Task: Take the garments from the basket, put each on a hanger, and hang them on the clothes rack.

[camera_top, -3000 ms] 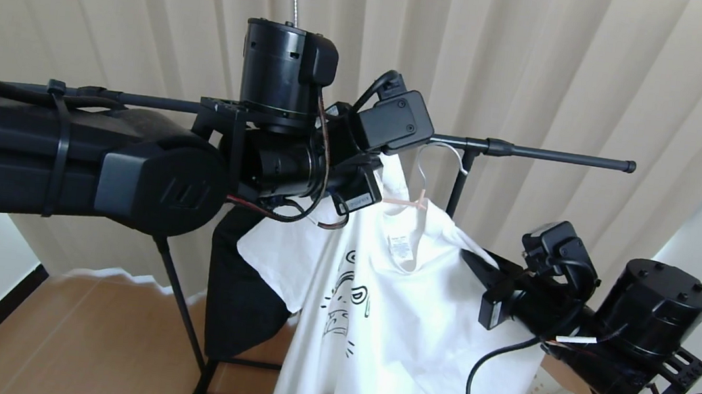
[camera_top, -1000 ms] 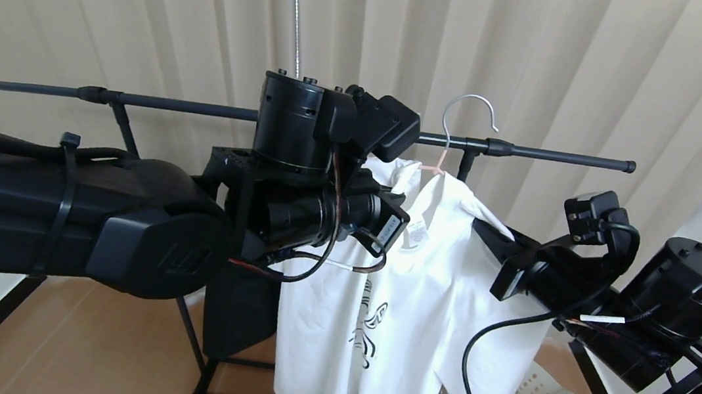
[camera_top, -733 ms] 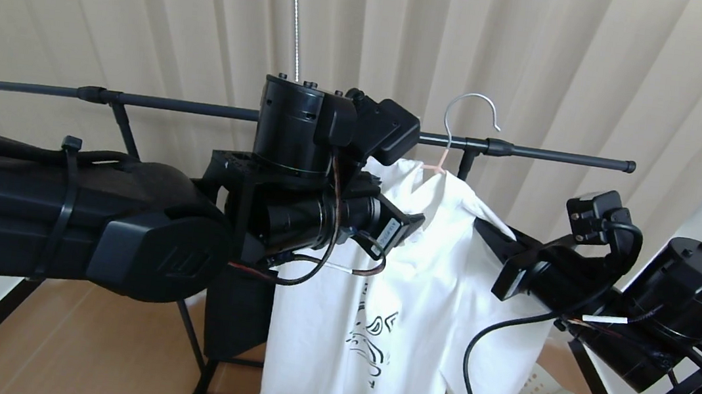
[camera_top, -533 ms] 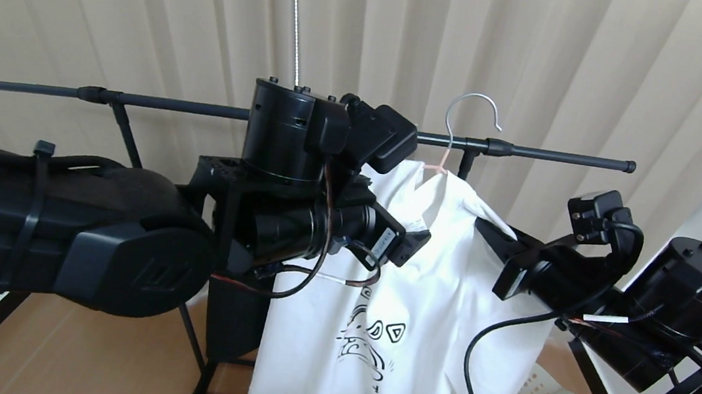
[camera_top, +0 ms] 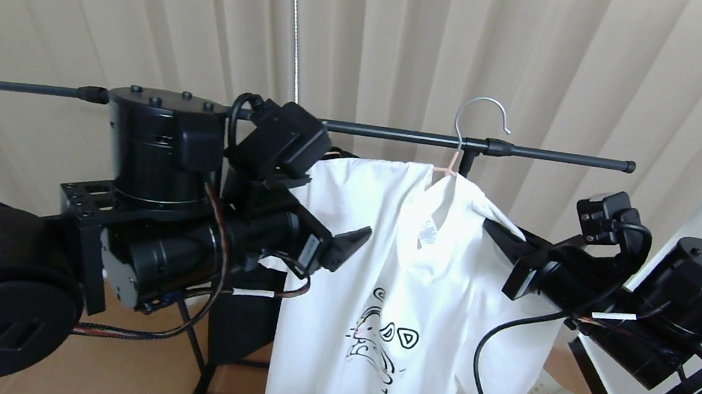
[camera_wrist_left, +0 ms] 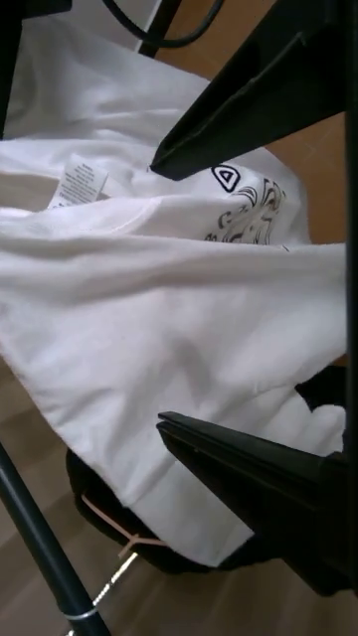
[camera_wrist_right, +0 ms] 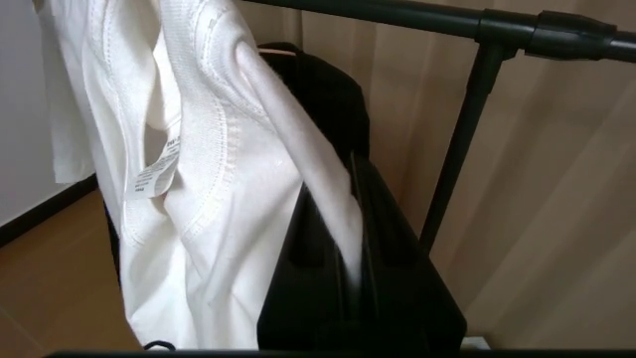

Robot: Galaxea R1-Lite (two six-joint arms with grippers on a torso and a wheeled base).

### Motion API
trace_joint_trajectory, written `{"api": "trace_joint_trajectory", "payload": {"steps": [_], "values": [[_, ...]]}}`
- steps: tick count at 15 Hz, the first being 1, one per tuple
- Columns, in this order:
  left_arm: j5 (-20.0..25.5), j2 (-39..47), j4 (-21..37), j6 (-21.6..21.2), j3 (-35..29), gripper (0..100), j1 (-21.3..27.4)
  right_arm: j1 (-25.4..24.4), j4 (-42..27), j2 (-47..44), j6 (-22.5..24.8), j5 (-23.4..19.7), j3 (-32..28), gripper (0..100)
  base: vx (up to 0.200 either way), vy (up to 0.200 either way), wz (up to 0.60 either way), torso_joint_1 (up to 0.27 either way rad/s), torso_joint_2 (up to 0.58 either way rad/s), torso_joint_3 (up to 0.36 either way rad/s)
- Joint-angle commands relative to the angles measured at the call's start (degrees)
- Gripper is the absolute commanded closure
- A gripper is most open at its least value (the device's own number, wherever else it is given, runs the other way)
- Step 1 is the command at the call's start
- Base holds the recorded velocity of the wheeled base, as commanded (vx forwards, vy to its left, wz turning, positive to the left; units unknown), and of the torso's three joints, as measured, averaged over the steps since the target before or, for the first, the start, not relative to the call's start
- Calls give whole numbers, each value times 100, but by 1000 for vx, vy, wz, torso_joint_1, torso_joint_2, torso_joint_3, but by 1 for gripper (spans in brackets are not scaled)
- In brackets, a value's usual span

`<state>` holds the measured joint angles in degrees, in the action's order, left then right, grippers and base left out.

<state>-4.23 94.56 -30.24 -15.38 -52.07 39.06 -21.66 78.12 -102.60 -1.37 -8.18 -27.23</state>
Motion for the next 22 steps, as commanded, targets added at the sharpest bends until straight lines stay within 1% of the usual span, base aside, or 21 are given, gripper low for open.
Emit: {"api": "trace_joint_trajectory", "payload": {"steps": [1, 3, 5, 7, 8, 9, 11, 14, 22], "values": [[28, -201, -298, 27, 663, 0, -812, 66, 11, 12, 49, -140, 95, 100, 0, 0, 0, 0, 0, 0], [28, 1, -482, 141, 838, 0, -1296, 101, 11, 20, 163, -193, 166, 100, 0, 0, 0, 0, 0, 0], [28, 282, -957, 493, 1032, 0, -1559, 136, 11, 20, 286, -228, 192, 100, 0, 0, 0, 0, 0, 0], [10, 607, -1616, 827, 1322, 0, -1665, 189, 11, 29, 295, -237, 210, 100, 0, 0, 0, 0, 0, 0], [10, 774, -1853, 923, 1392, 0, -1682, 206, 11, 29, 304, -237, 210, 100, 0, 0, 0, 0, 0, 0], [10, 862, -1976, 923, 1419, 0, -1682, 215, 11, 29, 312, -237, 210, 100, 0, 0, 0, 0, 0, 0], [45, 906, -2038, 923, 1462, 0, -1673, 215, 11, 12, 339, -237, 218, 100, 0, 0, 0, 0, 0, 0], [-8, 1205, -2056, 941, 1322, 0, -1673, 215, 11, 20, 339, -245, 218, 100, 0, 0, 0, 0, 0, 0], [-60, 1583, -2056, 1169, 1093, 0, -1673, 206, 11, 38, 339, -245, 245, 100, 0, 0, 0, 0, 0, 0]]}}
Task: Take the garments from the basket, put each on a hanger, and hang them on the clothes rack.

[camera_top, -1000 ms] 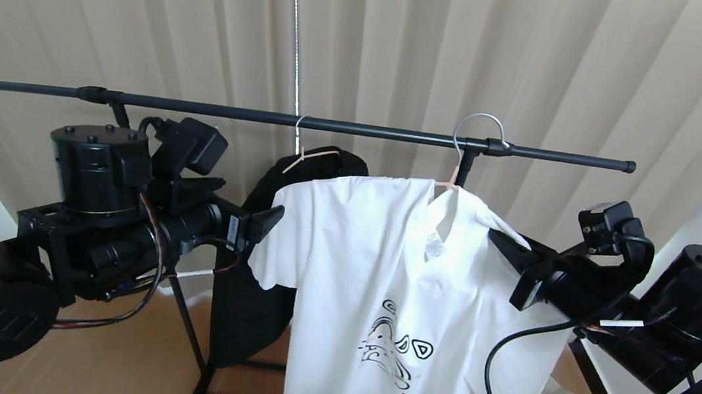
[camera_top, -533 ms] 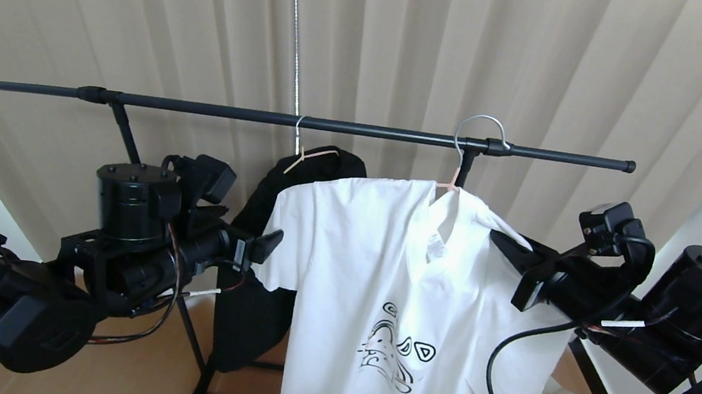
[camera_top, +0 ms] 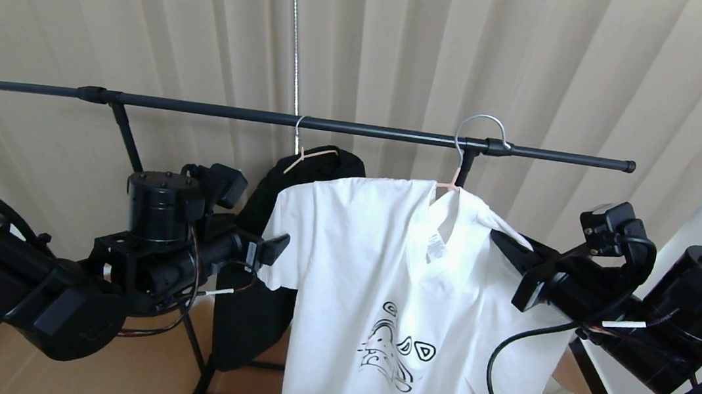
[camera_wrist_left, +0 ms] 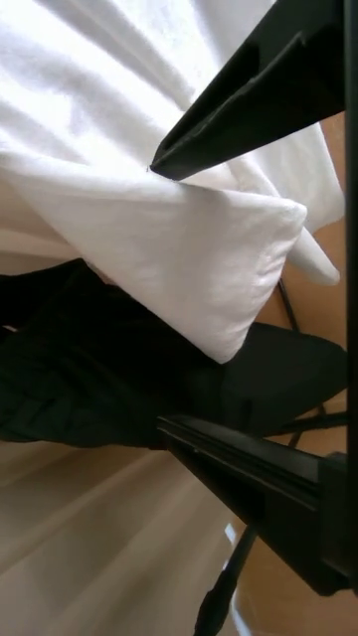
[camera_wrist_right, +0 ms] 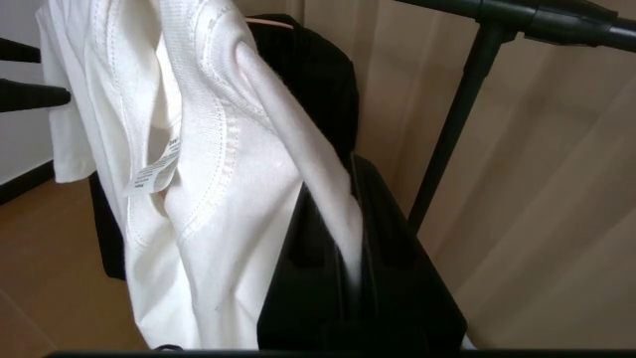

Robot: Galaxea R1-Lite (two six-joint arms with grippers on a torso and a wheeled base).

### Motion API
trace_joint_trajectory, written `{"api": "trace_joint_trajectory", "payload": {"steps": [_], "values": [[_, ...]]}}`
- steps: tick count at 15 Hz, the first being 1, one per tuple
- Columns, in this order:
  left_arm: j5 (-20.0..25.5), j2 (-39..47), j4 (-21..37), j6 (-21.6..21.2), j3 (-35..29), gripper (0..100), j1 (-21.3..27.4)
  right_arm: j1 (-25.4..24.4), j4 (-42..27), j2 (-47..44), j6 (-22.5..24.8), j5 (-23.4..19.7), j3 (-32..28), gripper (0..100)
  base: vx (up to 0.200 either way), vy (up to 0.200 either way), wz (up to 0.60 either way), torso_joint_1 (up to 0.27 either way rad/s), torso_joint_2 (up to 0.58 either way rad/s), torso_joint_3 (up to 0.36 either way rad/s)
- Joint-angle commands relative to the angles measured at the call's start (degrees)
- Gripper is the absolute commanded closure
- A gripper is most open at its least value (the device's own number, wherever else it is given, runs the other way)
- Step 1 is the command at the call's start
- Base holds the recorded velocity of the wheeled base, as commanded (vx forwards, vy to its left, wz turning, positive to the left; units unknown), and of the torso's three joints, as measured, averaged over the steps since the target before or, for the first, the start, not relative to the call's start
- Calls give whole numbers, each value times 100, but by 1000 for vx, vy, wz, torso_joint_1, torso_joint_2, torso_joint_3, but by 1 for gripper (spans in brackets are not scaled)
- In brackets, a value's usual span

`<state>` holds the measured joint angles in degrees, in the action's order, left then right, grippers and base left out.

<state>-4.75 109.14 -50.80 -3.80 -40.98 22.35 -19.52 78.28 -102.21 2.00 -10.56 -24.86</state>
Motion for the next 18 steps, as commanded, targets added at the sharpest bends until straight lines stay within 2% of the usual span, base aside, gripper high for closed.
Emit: {"api": "trace_joint_trajectory", "payload": {"steps": [1, 2, 3, 5, 18], "values": [[-52, 186, 0, 20, -32, 0, -2, -8, 3, -1, 2, 1, 7, 100, 0, 0, 0, 0, 0, 0], [-140, 318, -27, 20, -85, 0, -2, -8, 3, -1, 2, 1, 7, 100, 0, 0, 0, 0, 0, 0], [-193, 362, -158, 20, -76, 100, -2, 1, 3, -1, 2, -8, 7, 100, 0, 0, 0, 0, 0, 0], [-210, 336, -405, -6, 12, 100, -2, -8, 3, -10, 2, -8, -2, 100, 0, 0, 0, 0, 0, 0], [-201, 72, -405, -68, 161, 100, -521, 141, 144, -10, -59, -43, -81, 100, 0, 0, 0, 0, 0, 0]]}}
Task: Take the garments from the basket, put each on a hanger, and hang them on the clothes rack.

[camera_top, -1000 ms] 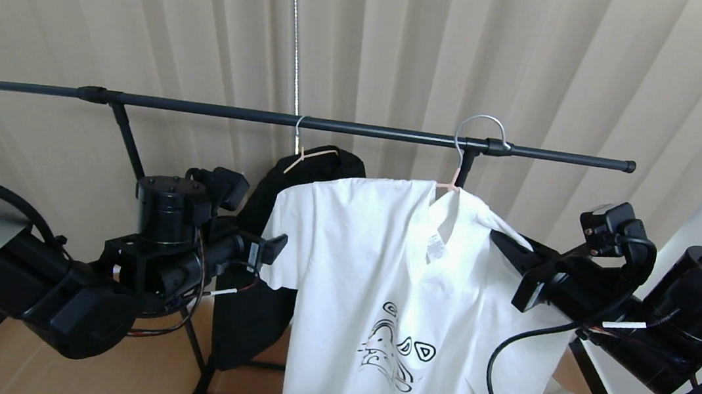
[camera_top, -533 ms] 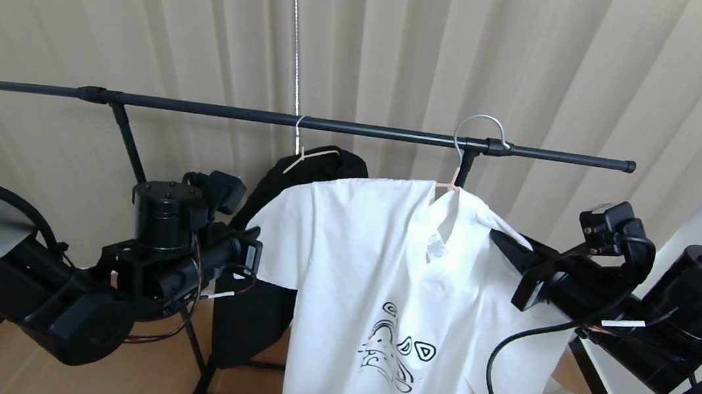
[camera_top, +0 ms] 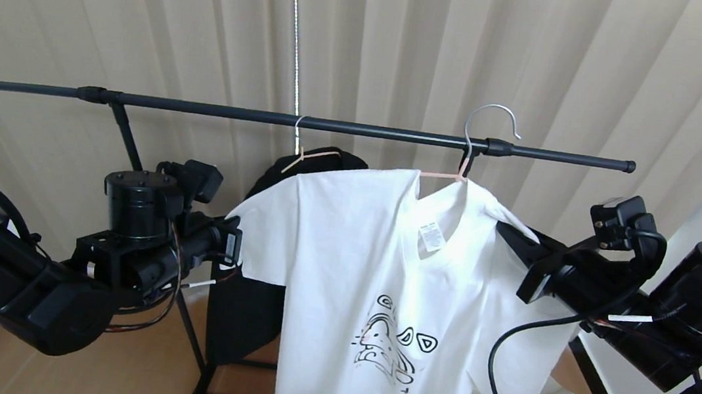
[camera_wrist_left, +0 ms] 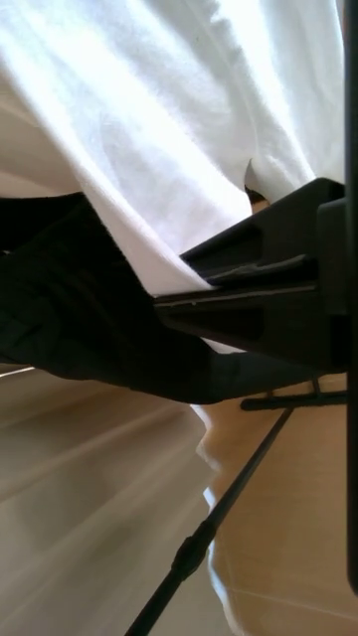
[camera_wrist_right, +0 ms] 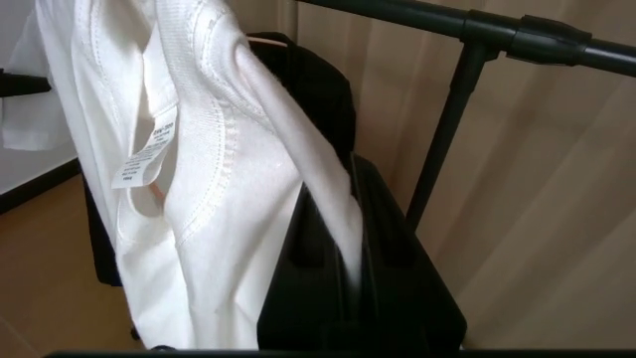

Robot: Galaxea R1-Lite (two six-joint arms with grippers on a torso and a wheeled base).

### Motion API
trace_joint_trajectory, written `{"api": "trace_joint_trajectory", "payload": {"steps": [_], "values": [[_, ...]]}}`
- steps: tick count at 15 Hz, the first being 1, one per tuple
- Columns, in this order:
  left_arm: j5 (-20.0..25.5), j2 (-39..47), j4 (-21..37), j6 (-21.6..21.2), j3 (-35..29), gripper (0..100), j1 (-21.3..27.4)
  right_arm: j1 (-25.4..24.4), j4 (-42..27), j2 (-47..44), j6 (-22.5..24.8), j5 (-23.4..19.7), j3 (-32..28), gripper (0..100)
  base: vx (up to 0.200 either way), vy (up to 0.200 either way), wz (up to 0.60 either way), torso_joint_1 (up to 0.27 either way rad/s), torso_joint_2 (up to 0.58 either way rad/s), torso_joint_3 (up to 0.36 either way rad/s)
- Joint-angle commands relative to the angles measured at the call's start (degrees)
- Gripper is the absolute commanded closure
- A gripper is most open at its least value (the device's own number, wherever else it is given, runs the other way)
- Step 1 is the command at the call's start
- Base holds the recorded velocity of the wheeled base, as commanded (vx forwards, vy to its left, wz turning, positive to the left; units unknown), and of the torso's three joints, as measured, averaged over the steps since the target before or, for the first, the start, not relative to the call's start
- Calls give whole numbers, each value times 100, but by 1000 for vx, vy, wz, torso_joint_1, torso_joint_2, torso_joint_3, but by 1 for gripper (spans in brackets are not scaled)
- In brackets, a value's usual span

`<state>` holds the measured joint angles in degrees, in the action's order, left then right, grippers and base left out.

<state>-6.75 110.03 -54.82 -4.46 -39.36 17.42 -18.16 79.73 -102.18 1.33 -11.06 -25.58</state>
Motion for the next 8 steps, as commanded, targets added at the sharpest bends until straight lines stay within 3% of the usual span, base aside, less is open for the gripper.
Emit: {"api": "trace_joint_trajectory", "payload": {"steps": [1, 8], "values": [[-1, -17, -2, -2, -10, 100, -46, 32, -1, -4, -54, -81, -18, 100, 0, 0, 0, 0, 0, 0], [7, -8, 7, -90, -1, 100, -116, 155, -1, 23, -177, -116, -88, 100, 0, 0, 0, 0, 0, 0]]}}
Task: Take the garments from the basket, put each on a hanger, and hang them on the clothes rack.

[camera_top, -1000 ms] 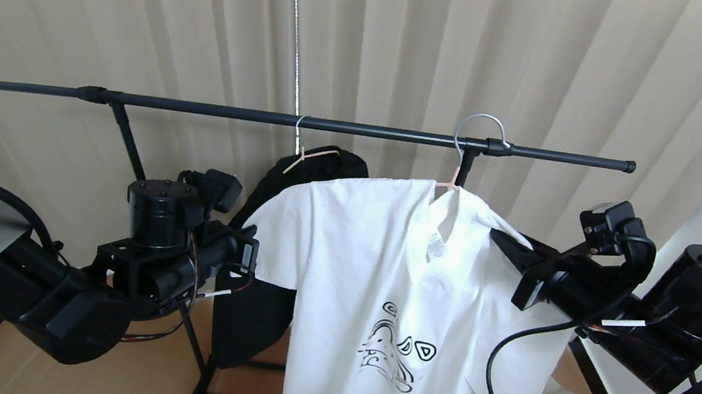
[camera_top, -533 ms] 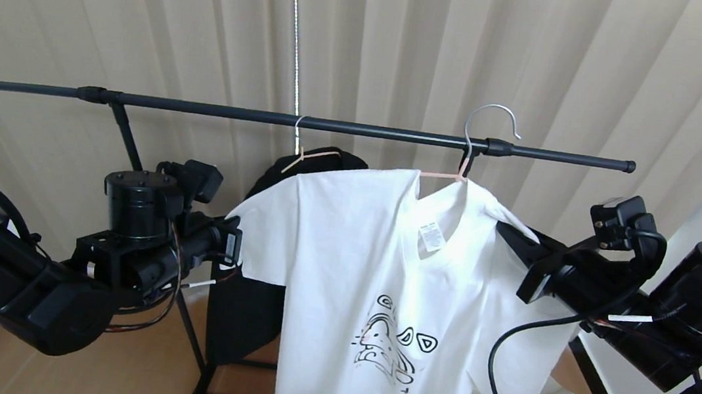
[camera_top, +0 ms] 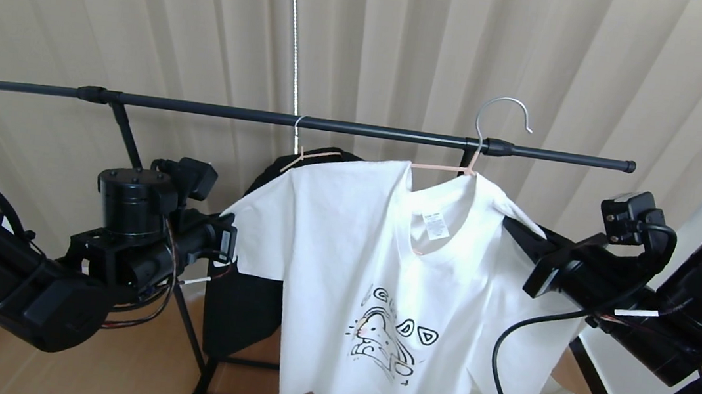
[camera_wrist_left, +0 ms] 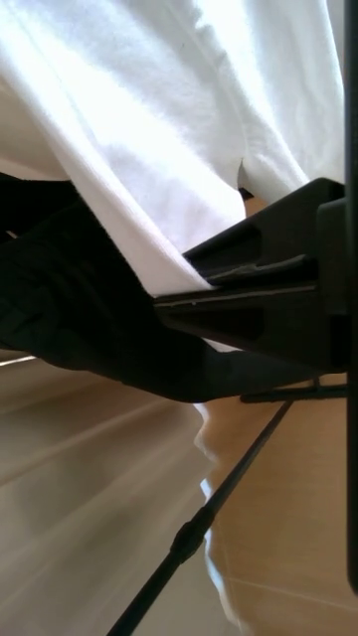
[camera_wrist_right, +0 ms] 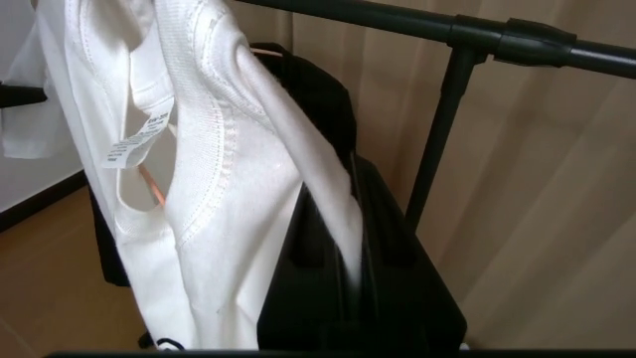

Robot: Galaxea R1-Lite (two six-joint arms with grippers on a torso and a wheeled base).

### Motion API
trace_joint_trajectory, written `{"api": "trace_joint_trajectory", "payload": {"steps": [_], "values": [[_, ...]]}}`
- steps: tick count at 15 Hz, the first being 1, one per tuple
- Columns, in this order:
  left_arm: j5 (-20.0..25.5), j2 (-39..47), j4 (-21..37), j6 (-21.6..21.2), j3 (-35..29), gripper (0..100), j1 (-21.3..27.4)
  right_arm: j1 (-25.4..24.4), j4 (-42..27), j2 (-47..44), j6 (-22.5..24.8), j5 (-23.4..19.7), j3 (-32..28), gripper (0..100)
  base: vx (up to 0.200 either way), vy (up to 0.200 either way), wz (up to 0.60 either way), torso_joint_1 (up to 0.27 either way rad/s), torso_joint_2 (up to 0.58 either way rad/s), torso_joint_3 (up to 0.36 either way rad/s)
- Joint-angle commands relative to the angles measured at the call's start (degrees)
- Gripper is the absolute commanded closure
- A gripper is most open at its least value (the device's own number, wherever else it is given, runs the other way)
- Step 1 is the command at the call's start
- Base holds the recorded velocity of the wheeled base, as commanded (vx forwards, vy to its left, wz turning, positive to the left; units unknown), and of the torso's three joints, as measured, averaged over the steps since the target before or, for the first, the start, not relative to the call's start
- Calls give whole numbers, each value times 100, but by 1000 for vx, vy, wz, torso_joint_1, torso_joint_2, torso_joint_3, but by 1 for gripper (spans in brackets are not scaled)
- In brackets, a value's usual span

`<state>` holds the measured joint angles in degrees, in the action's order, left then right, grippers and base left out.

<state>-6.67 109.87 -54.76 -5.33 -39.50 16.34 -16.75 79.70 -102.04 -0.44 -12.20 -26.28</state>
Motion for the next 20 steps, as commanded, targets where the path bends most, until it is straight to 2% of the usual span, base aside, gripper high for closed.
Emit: {"api": "trace_joint_trajectory", "payload": {"steps": [1, 20], "values": [[-1, 8, 0, -12, 12, 100, -16, 14, 1, 8, 0, -1, -17, 100, 0, 0, 0, 0, 0, 0], [34, 52, 0, -74, 3, 100, -219, 102, 1, 96, -62, -10, -35, 100, 0, 0, 0, 0, 0, 0]]}}
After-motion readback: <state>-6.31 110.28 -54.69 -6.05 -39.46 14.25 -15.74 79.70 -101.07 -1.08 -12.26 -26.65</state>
